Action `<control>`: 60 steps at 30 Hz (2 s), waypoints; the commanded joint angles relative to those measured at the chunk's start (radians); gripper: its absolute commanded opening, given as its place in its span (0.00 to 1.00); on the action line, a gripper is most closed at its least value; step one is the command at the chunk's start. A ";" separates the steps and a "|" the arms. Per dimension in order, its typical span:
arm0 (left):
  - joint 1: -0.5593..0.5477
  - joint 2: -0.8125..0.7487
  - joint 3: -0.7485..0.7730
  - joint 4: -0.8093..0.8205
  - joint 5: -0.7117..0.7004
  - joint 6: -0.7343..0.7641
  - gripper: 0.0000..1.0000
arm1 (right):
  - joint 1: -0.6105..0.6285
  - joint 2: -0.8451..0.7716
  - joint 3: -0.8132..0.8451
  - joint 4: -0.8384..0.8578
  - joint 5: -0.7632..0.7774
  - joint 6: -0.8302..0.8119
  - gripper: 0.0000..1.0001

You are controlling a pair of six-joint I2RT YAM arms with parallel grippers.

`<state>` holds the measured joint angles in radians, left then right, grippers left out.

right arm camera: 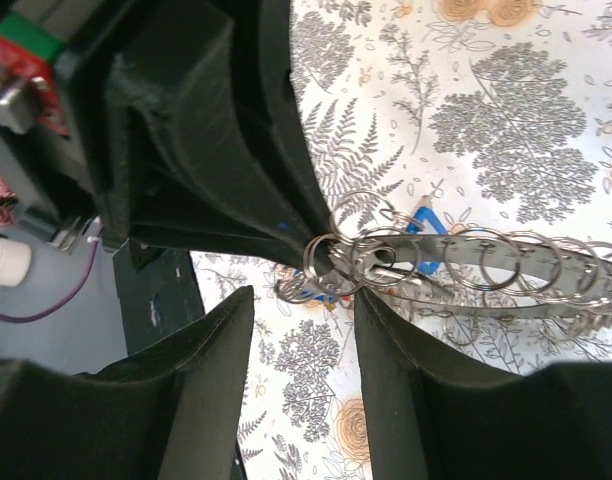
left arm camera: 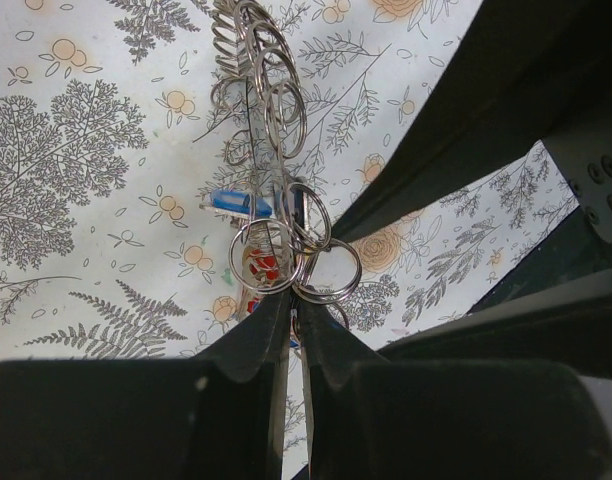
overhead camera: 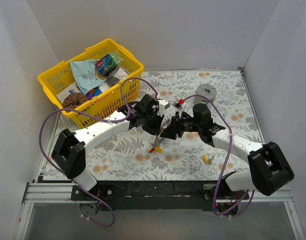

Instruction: Put the keys on the keyring

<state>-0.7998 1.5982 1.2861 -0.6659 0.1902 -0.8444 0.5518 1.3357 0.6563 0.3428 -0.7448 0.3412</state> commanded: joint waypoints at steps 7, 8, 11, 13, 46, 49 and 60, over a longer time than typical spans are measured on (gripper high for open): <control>0.001 -0.015 0.022 0.008 0.035 0.015 0.00 | -0.003 -0.013 0.019 0.031 0.096 0.004 0.56; 0.001 -0.015 0.022 0.008 0.038 0.015 0.00 | -0.003 -0.013 0.017 0.041 0.097 0.016 0.56; 0.001 -0.021 0.019 0.015 0.043 0.013 0.00 | -0.003 -0.006 0.016 0.058 0.090 0.021 0.56; 0.001 -0.030 0.013 0.025 0.048 0.011 0.00 | -0.003 -0.003 0.009 0.074 0.076 0.024 0.56; 0.022 -0.133 -0.080 0.147 0.161 -0.035 0.00 | -0.062 0.068 -0.221 0.778 -0.088 0.455 0.44; 0.028 -0.138 -0.085 0.152 0.170 -0.038 0.00 | -0.082 0.080 -0.247 0.846 -0.088 0.522 0.43; 0.039 -0.150 -0.096 0.180 0.198 -0.050 0.00 | -0.102 0.122 -0.273 1.015 -0.097 0.636 0.41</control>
<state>-0.7685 1.5124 1.1893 -0.5373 0.3531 -0.8814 0.4515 1.4540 0.3817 1.2289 -0.8181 0.9306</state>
